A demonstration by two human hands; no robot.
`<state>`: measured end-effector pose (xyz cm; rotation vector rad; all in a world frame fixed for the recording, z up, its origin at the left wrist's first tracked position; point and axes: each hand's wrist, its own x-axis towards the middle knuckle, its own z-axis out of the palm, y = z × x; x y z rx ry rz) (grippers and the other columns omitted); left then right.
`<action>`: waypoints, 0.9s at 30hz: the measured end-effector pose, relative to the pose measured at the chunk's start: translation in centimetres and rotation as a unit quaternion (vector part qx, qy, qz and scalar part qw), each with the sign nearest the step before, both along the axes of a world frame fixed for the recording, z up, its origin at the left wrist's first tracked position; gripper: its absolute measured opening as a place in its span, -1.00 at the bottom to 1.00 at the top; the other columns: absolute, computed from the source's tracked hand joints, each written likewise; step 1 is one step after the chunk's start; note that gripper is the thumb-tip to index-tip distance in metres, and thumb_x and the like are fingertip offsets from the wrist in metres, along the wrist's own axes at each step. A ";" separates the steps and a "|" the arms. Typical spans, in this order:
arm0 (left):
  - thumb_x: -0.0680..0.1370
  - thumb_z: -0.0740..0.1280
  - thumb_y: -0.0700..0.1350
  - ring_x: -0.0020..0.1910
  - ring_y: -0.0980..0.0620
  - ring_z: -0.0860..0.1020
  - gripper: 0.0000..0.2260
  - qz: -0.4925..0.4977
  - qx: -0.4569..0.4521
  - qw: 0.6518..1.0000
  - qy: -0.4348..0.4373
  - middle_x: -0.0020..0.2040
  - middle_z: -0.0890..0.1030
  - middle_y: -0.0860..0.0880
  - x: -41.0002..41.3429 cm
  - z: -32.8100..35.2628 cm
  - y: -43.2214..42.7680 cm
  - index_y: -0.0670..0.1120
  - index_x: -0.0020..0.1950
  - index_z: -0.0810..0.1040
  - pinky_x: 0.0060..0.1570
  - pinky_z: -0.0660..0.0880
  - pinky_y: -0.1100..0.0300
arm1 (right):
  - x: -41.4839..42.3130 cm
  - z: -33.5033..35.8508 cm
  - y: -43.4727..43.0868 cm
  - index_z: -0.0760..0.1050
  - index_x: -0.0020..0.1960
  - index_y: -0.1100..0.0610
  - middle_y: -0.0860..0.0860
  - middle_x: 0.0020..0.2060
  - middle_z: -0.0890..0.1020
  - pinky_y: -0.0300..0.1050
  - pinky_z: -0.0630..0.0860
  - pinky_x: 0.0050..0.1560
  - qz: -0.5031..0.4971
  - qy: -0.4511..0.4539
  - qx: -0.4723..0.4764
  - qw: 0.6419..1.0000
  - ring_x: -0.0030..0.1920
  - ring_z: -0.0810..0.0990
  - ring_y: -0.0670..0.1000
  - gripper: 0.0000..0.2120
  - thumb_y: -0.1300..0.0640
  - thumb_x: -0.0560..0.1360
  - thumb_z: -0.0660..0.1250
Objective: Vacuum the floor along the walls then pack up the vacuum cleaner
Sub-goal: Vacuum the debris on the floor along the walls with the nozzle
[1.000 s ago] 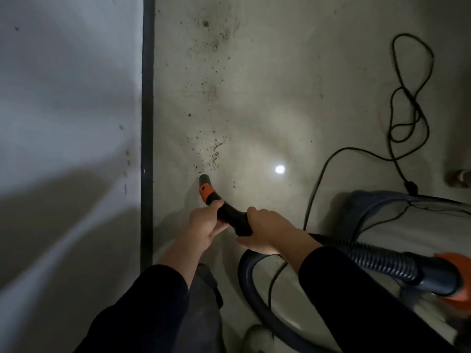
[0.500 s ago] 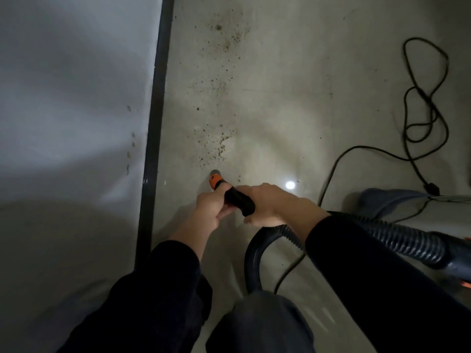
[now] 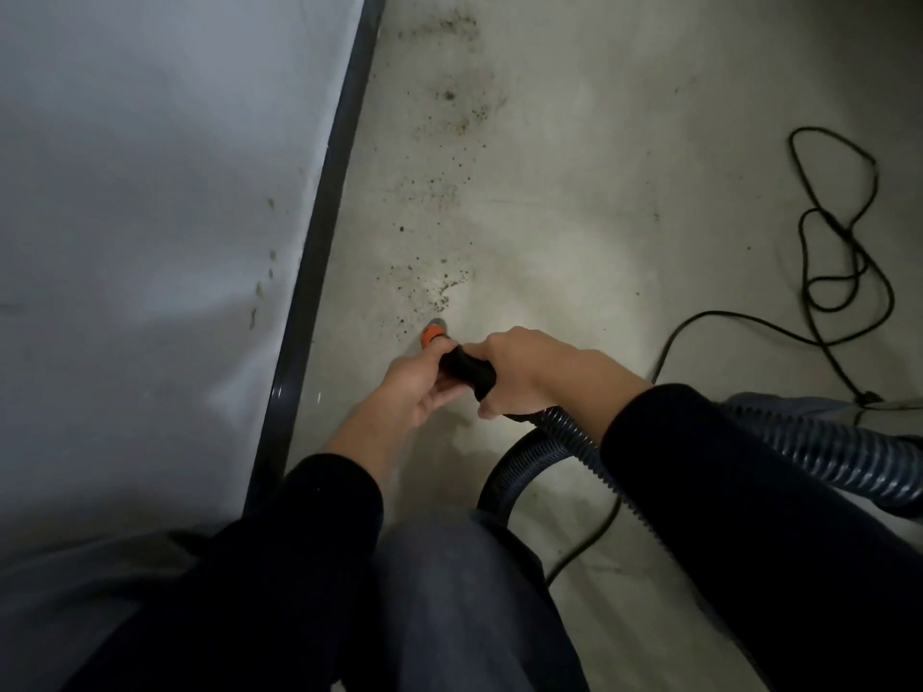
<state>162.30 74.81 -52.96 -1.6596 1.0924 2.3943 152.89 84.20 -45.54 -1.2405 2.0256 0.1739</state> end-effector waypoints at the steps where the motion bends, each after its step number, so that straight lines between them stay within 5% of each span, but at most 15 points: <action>1: 0.59 0.34 -0.14 -0.25 0.02 0.67 -0.85 0.004 -0.001 1.000 0.003 -0.09 0.64 -0.17 0.2 0.0 0.2 -0.22 0.03 0.53 -0.34 0.62 0.18 | 0.0 0.1 0.0 0.48 0.19 0.06 0.03 -0.15 0.58 -0.11 0.49 -0.24 0.002 0.000 0.005 1.000 -0.16 0.57 0.08 -0.56 -0.02 0.36 0.47; 27: 0.58 0.34 -0.14 -0.15 -0.06 0.62 -0.87 0.064 -0.012 0.997 -0.035 -0.09 0.62 -0.20 4.9 -0.4 -1.8 -0.21 -0.02 0.51 -0.21 0.56 0.10 | 3.8 -2.2 -1.9 0.42 0.26 0.00 0.04 -0.15 0.57 -0.08 0.48 -0.22 0.041 -0.035 -0.062 0.997 -0.16 0.56 0.09 -0.55 0.02 0.41 0.43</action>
